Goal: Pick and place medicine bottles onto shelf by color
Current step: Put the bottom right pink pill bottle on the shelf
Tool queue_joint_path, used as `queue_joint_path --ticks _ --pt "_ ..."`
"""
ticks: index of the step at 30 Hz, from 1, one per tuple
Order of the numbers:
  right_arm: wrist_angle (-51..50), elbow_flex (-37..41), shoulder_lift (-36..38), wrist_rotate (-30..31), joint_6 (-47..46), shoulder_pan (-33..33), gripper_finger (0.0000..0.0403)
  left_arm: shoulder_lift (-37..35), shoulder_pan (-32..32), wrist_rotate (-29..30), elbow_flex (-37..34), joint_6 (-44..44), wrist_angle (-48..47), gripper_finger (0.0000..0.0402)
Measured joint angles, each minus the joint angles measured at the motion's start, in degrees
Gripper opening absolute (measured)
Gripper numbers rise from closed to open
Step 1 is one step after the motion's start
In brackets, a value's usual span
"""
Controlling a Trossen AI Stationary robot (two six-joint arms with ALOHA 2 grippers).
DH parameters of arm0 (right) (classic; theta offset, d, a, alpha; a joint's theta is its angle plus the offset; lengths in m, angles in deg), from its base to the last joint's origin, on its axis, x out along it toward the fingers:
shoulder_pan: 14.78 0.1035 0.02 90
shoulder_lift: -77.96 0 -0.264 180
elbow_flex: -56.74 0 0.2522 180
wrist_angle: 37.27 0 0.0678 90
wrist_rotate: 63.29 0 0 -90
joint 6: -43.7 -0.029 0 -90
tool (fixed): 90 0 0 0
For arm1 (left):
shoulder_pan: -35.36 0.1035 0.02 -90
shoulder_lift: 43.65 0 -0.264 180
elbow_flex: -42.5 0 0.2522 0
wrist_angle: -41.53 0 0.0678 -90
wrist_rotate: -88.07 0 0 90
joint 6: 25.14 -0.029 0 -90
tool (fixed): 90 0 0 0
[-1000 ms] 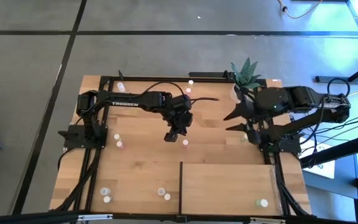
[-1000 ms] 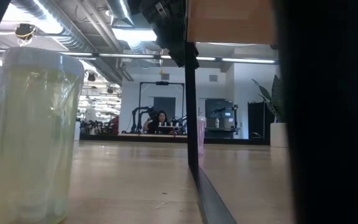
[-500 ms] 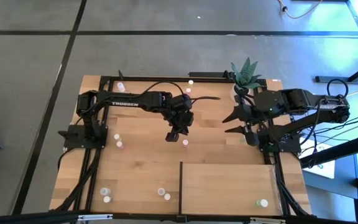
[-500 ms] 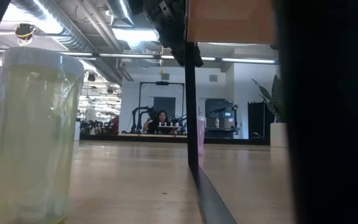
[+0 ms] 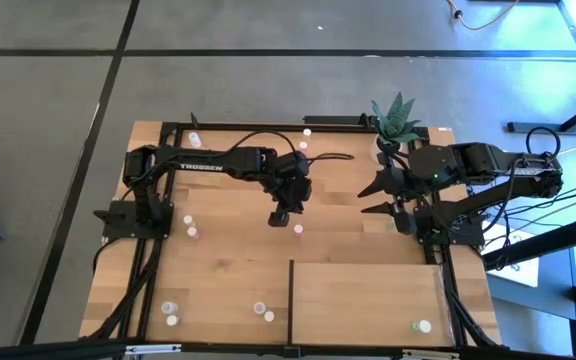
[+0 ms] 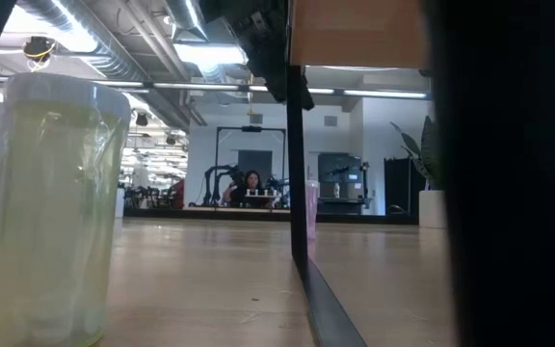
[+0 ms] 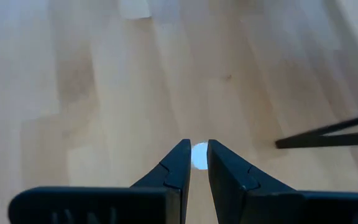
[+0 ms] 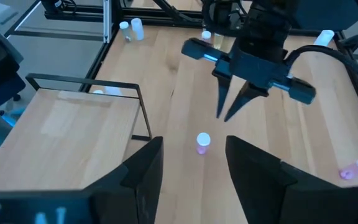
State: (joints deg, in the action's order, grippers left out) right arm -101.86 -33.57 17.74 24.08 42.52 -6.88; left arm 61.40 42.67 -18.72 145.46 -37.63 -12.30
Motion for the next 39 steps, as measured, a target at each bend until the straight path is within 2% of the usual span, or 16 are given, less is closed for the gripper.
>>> queue_joint_path --ticks 3,7,11,16,20,33,39 --pt "0.0 0.0 0.0 0.0 0.1 0.0 0.0177 0.0 0.0 2.5 0.0 3.6 -0.2 0.0047" --pt "0.0 0.0 0.0 0.0 0.0 0.0 0.0177 0.0 0.0 1.0 0.0 3.6 -1.6 0.0047" --pt "0.0 0.0 0.0 0.0 0.0 0.0 0.0177 0.4 0.0 2.4 0.0 7.2 -1.6 0.0047" --pt "0.0 0.0 0.0 0.1 0.0 0.0 0.0177 0.5 0.0 2.7 0.0 7.4 -1.8 0.0057" --pt "0.0 0.0 0.0 0.0 0.0 0.0 0.0177 0.5 0.0 4.8 0.0 7.2 -1.8 0.0094" --pt "0.0 0.0 0.0 0.0 0.0 0.0 0.0177 0.5 0.0 8.1 0.0 6.3 -1.8 0.0259" --pt "0.0 0.0 0.0 0.0 0.0 0.0 0.0177 0.5 0.1 10.0 0.0 6.0 -1.8 0.0289"
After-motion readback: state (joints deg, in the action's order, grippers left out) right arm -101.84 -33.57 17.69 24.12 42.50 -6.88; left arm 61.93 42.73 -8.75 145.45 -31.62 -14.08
